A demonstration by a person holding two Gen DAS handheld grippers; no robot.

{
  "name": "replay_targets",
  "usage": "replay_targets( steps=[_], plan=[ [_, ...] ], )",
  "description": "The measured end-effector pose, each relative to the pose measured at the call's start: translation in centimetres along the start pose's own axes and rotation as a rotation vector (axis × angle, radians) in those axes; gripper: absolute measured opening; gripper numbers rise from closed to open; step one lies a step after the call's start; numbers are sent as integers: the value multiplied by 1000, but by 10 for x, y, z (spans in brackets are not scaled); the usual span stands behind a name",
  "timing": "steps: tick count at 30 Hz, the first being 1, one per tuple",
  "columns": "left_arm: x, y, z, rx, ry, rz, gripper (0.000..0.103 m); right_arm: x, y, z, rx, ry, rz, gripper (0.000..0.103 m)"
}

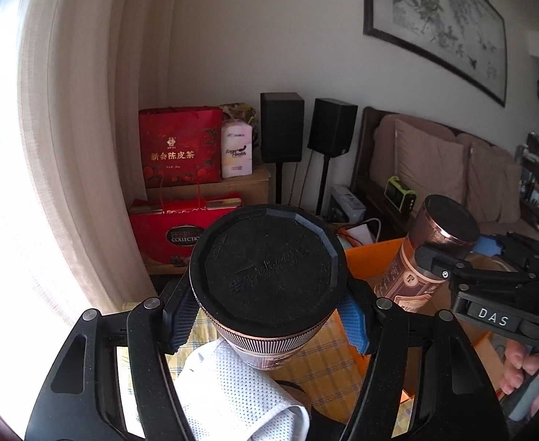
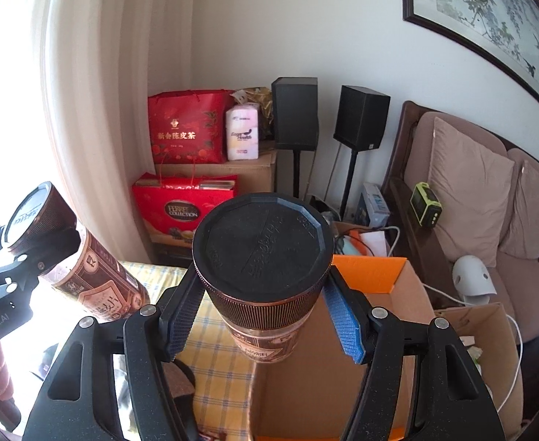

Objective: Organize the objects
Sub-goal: 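Lift both held jars and carry them over the orange cardboard box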

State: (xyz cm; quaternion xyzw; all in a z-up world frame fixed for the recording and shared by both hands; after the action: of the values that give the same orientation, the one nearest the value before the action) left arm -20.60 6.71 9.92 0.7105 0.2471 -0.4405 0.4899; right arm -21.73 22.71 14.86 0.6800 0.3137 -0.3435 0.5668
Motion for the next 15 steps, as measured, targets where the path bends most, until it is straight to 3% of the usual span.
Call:
replay_targets(
  steps=[15],
  plan=[
    [25,-28,-117,191,-40,75,62,60,7,-98,114,-66,90,67]
  ],
)
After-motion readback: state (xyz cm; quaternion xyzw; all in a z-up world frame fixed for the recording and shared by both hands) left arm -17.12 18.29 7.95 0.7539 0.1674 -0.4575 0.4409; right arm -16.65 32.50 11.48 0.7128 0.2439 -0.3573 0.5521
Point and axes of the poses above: each gripper's, at about its wrist camera, not at the fingertips, and y roughly against the way its jaws point, z to its left, x to its underside, the point moved 3 cm from there along -y, roughly the way its jaws point, and after that the axes turned 8 degrees about x, right-handed, at the moved point
